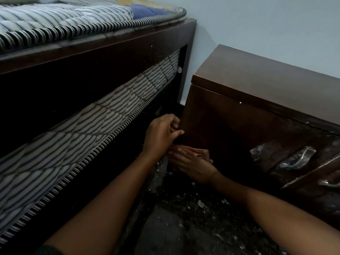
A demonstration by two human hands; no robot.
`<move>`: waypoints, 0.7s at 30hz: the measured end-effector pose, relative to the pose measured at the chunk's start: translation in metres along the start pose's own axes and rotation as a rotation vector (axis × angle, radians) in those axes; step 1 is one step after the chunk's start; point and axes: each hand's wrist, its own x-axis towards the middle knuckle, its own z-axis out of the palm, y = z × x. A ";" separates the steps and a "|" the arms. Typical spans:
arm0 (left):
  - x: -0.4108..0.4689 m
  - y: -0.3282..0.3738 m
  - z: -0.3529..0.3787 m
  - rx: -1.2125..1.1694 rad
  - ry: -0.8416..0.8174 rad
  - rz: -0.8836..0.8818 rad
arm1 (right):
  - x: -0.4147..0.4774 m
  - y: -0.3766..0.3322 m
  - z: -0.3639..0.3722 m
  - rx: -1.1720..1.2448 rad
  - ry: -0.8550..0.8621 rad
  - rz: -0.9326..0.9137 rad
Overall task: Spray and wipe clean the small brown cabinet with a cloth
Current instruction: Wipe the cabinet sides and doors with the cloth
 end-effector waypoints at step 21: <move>0.001 -0.007 -0.001 0.244 0.065 0.138 | -0.047 -0.003 0.028 0.269 0.051 0.018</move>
